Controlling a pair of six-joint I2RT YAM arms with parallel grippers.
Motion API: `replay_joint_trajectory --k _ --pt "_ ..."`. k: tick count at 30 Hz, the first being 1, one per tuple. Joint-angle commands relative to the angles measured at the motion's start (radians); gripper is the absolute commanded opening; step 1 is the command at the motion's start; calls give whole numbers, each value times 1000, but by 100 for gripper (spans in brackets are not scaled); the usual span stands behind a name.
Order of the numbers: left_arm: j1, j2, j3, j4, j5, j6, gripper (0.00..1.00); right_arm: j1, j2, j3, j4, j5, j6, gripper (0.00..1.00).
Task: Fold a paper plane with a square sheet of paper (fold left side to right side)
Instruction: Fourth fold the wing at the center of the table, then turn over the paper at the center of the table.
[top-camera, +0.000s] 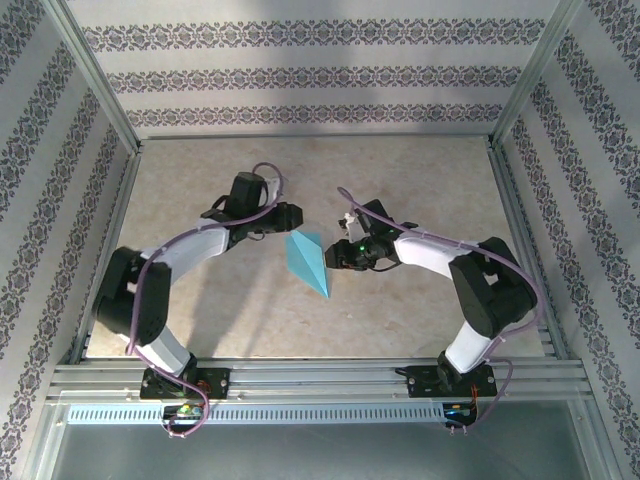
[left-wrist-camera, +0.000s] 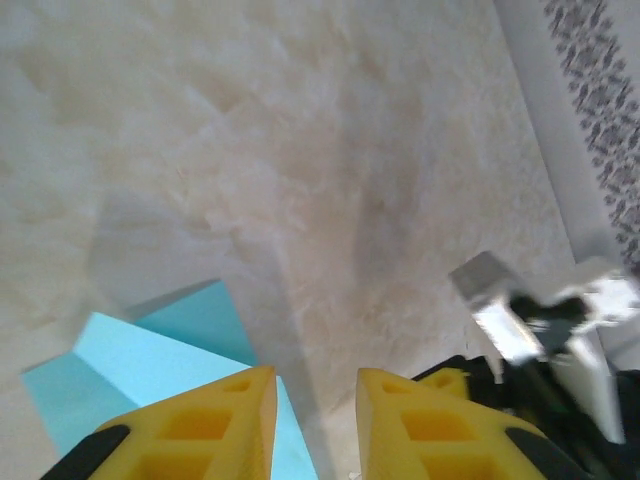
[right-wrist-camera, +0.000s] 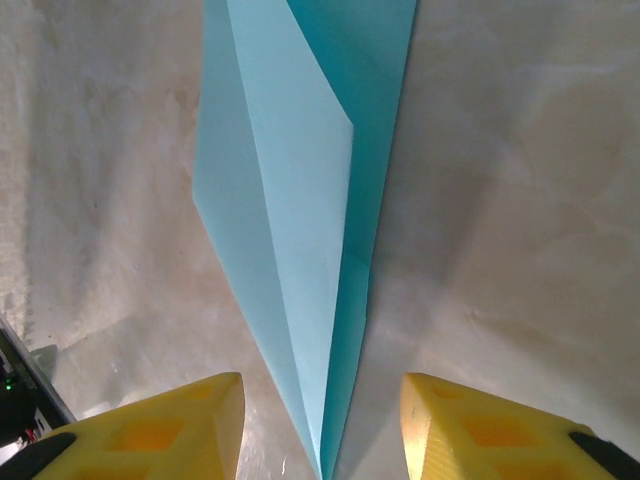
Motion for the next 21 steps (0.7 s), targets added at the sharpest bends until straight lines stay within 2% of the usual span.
replay_joint_trajectory --k 1,8,21 --pt "32 -76 -86 -41 -59 -16 30 2 50 25 79 -49 -28 45" --pt "64 -167 -180 -57 -68 -19 32 6 103 25 145 -90 -17 41" --pt "71 -149 -199 -45 -63 -25 32 14 144 25 207 -111 -2 35"
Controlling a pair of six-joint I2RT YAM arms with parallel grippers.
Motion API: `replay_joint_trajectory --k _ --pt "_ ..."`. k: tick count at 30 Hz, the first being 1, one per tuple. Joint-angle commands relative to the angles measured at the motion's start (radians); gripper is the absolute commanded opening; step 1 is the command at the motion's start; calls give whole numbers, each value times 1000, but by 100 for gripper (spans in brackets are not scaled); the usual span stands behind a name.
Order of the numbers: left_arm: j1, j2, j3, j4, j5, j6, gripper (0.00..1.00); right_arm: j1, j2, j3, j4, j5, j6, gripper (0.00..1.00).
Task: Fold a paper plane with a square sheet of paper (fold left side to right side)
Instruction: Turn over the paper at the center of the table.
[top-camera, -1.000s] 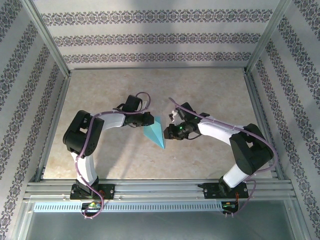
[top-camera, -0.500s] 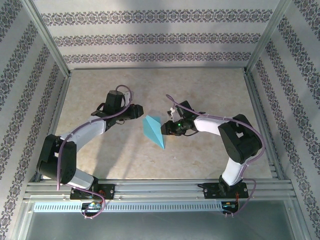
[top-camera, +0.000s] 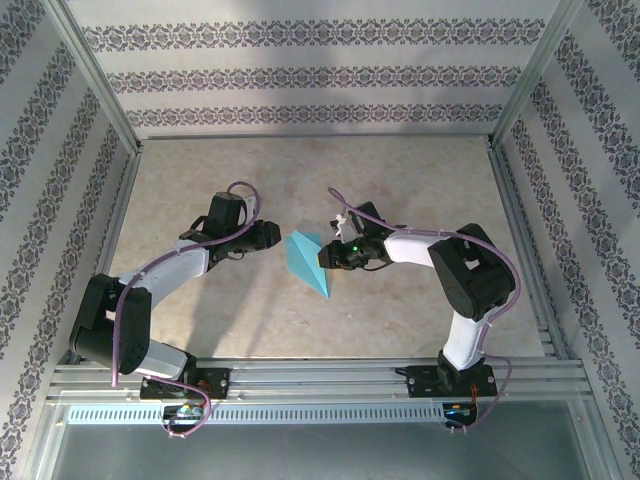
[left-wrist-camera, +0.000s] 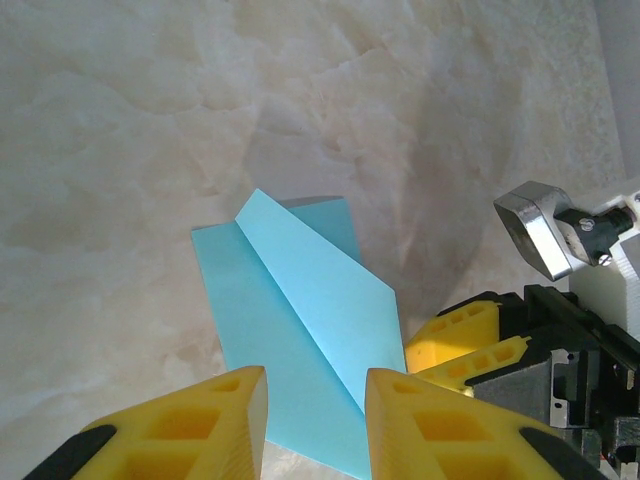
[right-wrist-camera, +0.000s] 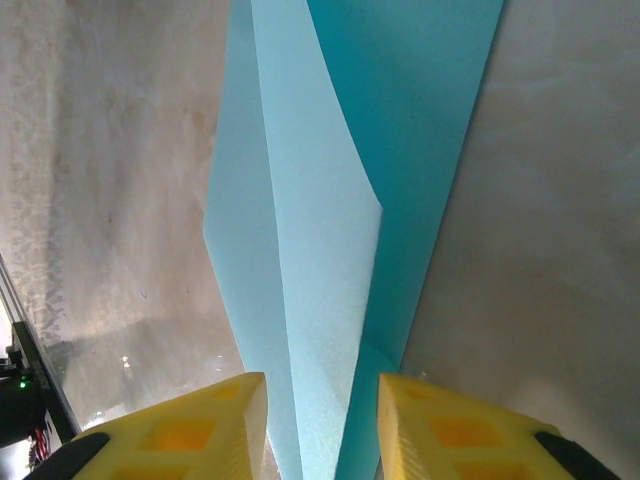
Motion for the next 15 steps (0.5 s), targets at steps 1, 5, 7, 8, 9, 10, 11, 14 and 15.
replay_joint_trajectory --k 1,5,7,8,9,10,11,14,15 --pt "14 -6 -2 -7 -4 -9 32 12 26 22 39 -22 5 34" --pt "15 -14 -4 -10 -4 -13 33 12 34 28 62 -23 13 31" --pt "18 -21 -8 -5 -1 -16 34 12 37 34 68 -17 9 28" --pt "19 -25 -7 -5 0 -19 35 10 39 37 72 -17 7 25" --pt "21 -31 -11 -4 1 -21 36 9 38 40 73 -17 5 20" --pt "23 -37 -11 -4 1 -22 37 6 32 40 76 -20 2 15" --pt "25 -46 -12 -4 3 -24 38 4 25 38 78 -20 -1 11" --pt "34 -83 -22 2 4 -32 41 -7 -33 27 82 -16 -20 2" --pt "40 -100 -28 10 6 -36 42 -11 -53 23 83 -17 -28 0"
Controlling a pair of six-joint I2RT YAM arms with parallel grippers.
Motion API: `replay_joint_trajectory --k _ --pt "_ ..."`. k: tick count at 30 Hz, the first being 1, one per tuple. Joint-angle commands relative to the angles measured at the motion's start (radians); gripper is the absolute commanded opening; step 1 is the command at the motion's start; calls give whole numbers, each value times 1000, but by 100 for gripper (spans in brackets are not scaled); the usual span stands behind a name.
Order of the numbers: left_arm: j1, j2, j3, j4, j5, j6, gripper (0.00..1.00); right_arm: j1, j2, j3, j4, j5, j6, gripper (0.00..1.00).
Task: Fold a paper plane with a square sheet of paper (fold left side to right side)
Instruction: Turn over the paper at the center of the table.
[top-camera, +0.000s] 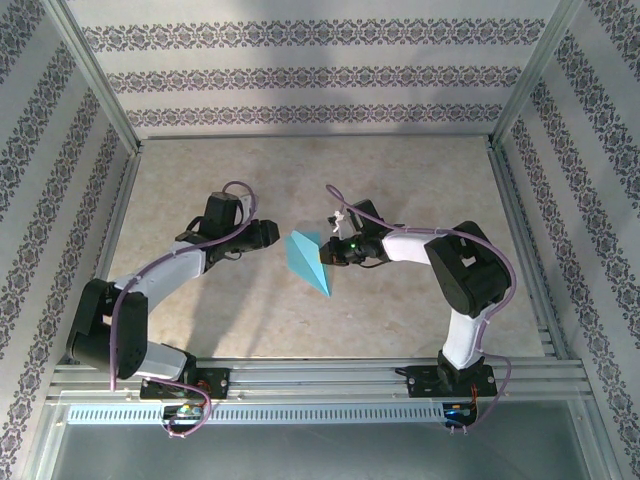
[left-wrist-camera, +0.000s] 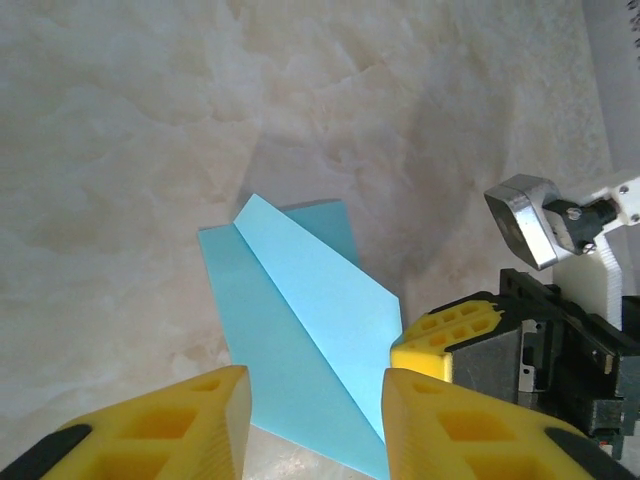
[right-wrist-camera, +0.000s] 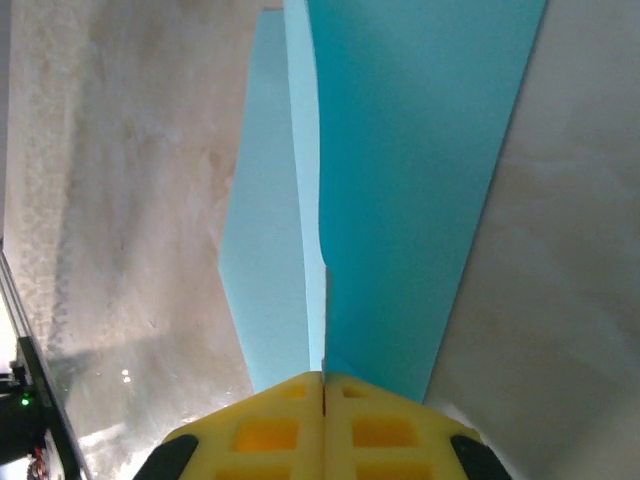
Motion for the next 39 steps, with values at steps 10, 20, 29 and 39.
replay_joint_trajectory --k 10,20,29,39 --pt "61 -239 -105 366 240 -180 64 -103 -315 -88 295 -218 81 0" --pt "36 -178 -87 798 437 -422 65 -130 -420 -92 670 -372 387 0" --pt "-27 -108 -14 780 429 -389 64 -78 -370 -60 830 -406 526 0" --pt "-45 -103 6 726 413 -353 38 -50 -339 -47 842 -407 536 0"
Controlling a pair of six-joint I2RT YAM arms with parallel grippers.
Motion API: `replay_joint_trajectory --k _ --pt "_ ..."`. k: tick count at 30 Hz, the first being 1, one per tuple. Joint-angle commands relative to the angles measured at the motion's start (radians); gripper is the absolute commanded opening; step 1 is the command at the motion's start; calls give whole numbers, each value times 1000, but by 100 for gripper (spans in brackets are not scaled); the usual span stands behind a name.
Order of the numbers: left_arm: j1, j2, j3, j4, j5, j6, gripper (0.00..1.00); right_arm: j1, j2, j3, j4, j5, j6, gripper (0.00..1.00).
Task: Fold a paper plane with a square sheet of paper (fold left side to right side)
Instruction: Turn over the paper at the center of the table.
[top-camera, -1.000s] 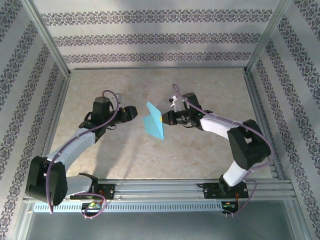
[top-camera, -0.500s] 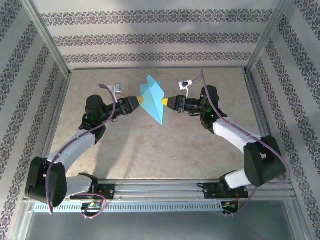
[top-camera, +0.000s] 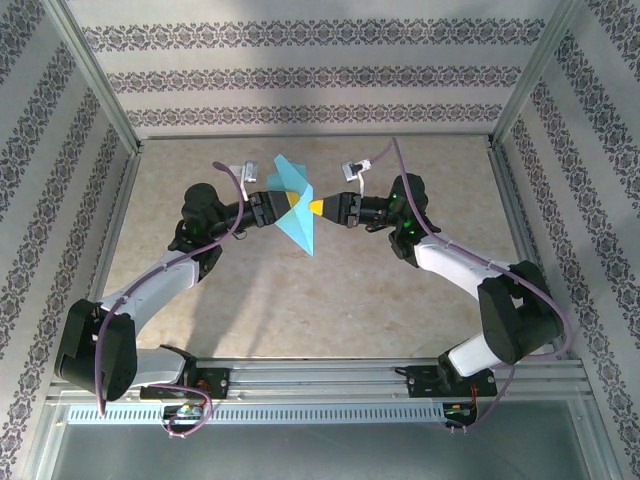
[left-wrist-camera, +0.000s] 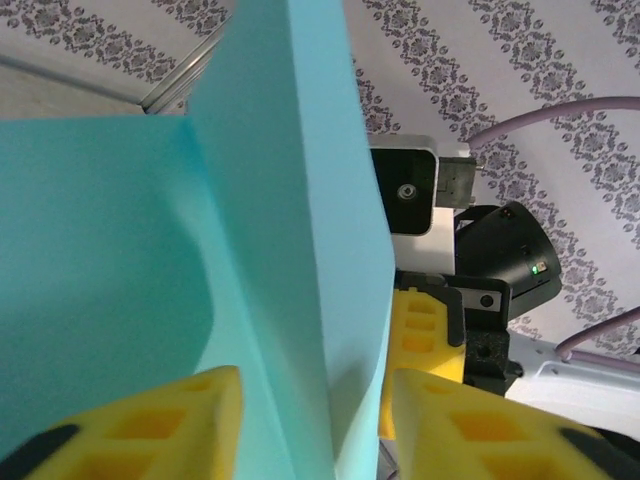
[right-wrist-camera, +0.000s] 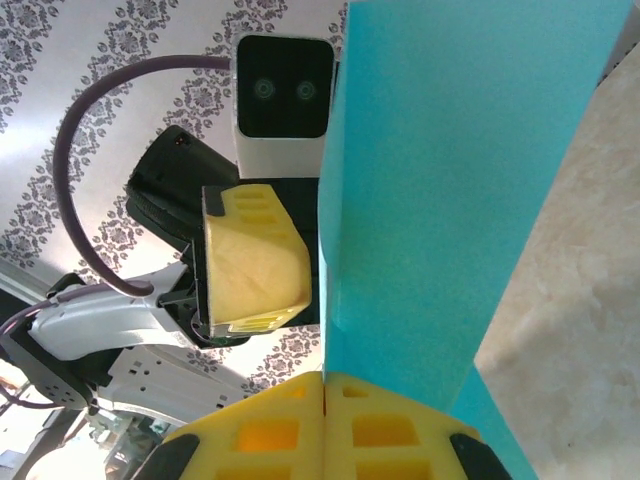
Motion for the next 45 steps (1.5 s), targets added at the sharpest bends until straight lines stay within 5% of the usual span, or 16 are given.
replay_joint_trajectory --k 1,7,11,20,26,31,42,45 --pt "-10 -5 31 24 3 25 33 6 7 27 62 -12 9 0" --pt "-11 -21 31 21 -9 25 12 0 11 20 45 5 7 4" --pt "-11 -36 28 14 -20 30 7 -21 -16 -3 25 25 -1 13" --pt "-17 -40 32 21 -30 30 6 -74 -157 -127 -121 109 -102 59" --pt "-26 -24 41 32 -30 24 5 3 -148 -139 -114 124 -121 83" --pt "-33 -11 48 38 -28 19 5 45 -93 -83 -83 124 -103 80" --pt "-39 4 41 45 -26 9 6 38 -61 -10 -130 129 -114 36" --pt "-40 3 39 33 -29 19 13 34 -74 -7 -165 145 -140 24"
